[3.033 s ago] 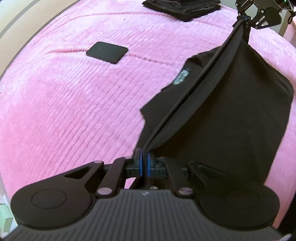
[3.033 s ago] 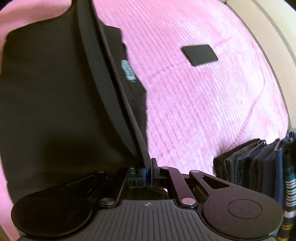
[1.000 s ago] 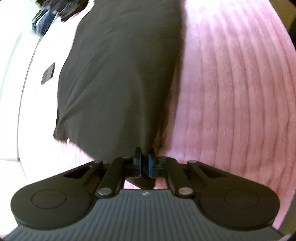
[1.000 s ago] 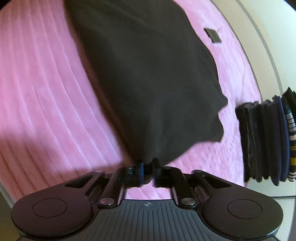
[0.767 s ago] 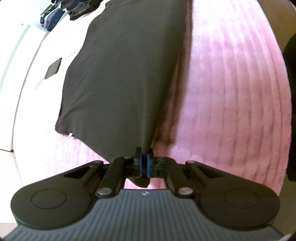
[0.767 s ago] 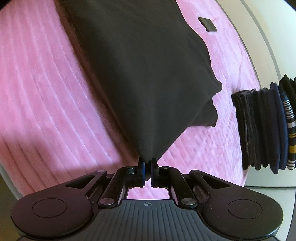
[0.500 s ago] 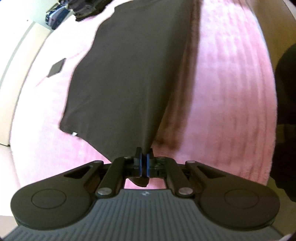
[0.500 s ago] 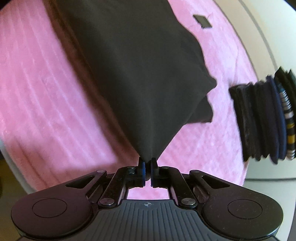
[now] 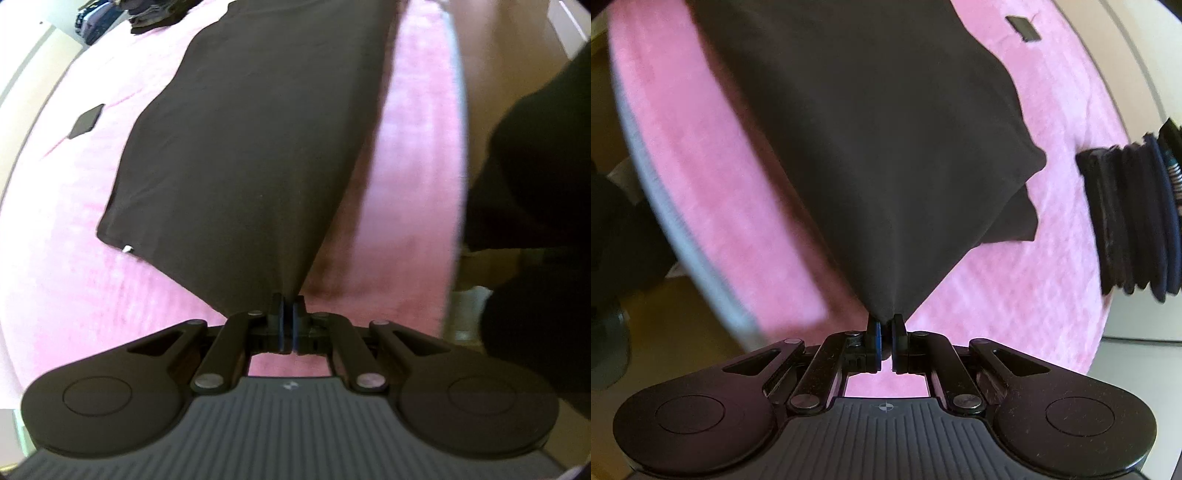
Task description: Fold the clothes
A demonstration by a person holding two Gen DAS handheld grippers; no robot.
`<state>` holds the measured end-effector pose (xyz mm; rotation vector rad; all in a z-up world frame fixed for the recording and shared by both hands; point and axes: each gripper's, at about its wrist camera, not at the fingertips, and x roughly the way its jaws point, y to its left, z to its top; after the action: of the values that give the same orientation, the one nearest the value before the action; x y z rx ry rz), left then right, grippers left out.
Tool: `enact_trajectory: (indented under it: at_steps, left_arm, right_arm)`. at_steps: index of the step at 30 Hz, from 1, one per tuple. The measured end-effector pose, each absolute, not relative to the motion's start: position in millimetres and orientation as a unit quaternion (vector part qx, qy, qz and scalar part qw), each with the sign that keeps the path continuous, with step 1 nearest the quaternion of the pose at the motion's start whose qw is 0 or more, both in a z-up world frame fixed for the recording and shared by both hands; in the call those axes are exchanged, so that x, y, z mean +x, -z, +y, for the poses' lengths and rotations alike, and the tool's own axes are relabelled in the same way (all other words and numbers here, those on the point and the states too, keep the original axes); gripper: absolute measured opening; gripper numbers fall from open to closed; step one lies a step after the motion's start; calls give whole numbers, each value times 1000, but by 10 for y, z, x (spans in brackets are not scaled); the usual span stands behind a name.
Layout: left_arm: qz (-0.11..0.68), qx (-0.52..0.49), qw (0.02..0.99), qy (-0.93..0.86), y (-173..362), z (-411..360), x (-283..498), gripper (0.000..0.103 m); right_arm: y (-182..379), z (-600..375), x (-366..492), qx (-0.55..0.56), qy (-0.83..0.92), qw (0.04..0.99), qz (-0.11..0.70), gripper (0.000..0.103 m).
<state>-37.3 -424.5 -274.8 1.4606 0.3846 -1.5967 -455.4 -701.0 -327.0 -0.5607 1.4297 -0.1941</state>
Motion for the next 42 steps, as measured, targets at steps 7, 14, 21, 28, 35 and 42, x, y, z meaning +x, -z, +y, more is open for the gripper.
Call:
enact_trajectory:
  at_steps: [7, 14, 21, 28, 35, 42]
  left_arm:
    - [179, 606, 434, 643, 2889, -4158, -402, 0]
    - [216, 609, 468, 603, 2630, -3872, -147, 4]
    - [241, 560, 542, 578, 2098, -3994, 88, 13]
    - [267, 468, 628, 561, 1404, -4346, 260, 35]
    - [271, 428, 652, 564, 1051, -4476, 272, 65]
    - [272, 397, 667, 569, 754, -4581, 268, 86]
  right_arm:
    - [3286, -6983, -4566, -265, 95, 712, 644, 3]
    - [3097, -6869, -4550, -278, 131, 696, 649, 67]
    - [2521, -6814, -4291, -177, 199, 720, 641, 67]
    - [1863, -6891, -4070, 9, 301, 751, 587, 67]
    - [1361, -6878, -4099, 123, 352, 765, 525, 74]
    - [1126, -6814, -4260, 175, 392, 764, 482, 89]
